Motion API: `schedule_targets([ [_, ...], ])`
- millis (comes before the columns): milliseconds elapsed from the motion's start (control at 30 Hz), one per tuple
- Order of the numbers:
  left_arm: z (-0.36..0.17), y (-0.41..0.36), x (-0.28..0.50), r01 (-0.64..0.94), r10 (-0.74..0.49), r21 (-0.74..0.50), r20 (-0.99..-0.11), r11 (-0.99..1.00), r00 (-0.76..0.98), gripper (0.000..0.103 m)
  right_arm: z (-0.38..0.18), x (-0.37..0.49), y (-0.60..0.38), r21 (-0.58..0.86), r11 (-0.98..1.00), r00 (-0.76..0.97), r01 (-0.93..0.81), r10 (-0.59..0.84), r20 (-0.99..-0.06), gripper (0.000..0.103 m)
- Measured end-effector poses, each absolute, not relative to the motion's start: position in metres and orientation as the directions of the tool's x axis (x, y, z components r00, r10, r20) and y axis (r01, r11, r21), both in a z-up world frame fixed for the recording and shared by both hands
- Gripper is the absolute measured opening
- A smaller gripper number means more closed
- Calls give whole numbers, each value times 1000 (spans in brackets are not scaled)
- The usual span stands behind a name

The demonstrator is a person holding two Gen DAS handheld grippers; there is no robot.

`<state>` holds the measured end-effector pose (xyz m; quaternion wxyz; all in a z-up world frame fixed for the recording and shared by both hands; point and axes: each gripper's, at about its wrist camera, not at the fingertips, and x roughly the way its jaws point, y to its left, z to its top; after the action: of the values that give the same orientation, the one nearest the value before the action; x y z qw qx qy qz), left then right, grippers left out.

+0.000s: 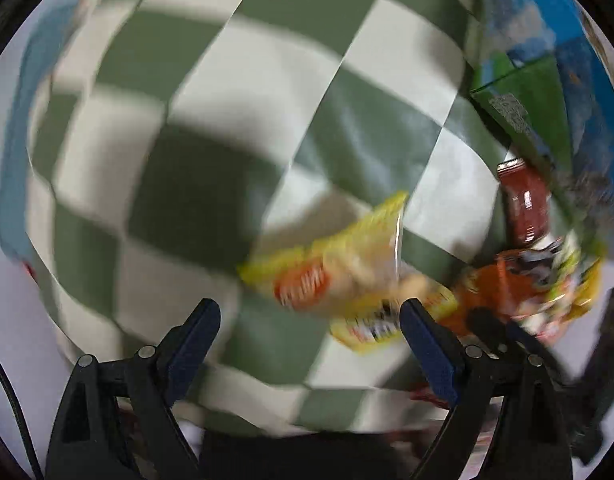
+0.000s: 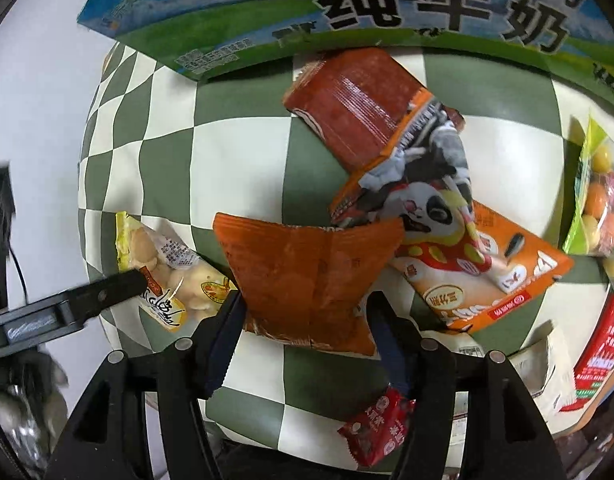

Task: Organize snacks
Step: 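Grasp the yellow egg-roll bag with the left tool while the right tool grasps the orange chip bag, then carry both bags into the box and open both tools to drop them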

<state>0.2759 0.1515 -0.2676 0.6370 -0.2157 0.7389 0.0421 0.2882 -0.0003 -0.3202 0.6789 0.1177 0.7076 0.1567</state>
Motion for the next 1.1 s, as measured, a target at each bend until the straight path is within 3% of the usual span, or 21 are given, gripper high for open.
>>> schedule_targets([
  [133, -288, 152, 270, -516, -444, -345, -893, 784, -76, 92, -320, 286, -12, 392, 920, -31, 1, 392, -919, 65],
  [233, -293, 147, 268, -549, -474, -381, -880, 744, -31, 92, -315, 282, -30, 404, 914, -21, 20, 405, -914, 65],
  [333, -290, 136, 283, -495, -396, -345, -918, 797, 3, 87, -313, 281, -37, 388, 921, -14, 9, 388, -921, 65],
  [433, -285, 115, 289, -357, -290, -274, -957, 893, 11, 74, -313, 281, -43, 384, 923, -14, -4, 384, -923, 65],
  [600, -280, 82, 303, -128, -127, -126, -992, 984, 0, 72, -318, 282, -26, 376, 927, -10, -19, 376, -927, 65],
  [933, -291, 82, 279, -228, -158, -144, -987, 963, -42, 74, -327, 280, -18, 344, 934, 16, -95, 347, -938, 51],
  [967, -296, 83, 277, -242, -164, -149, -986, 959, -42, 70, -327, 278, -16, 343, 934, 14, -99, 346, -938, 50],
  [1000, -296, 82, 276, -249, -152, -142, -988, 958, -19, 50, -327, 278, -16, 342, 934, 14, -101, 345, -938, 49],
  [1033, -295, 84, 276, -237, -137, -133, -991, 962, 0, 41, -326, 278, -17, 342, 934, 14, -104, 345, -938, 48],
  [1100, -287, 77, 276, -189, -110, -114, -993, 975, 30, 38, -320, 276, -20, 338, 933, 16, -120, 343, -939, 47],
])
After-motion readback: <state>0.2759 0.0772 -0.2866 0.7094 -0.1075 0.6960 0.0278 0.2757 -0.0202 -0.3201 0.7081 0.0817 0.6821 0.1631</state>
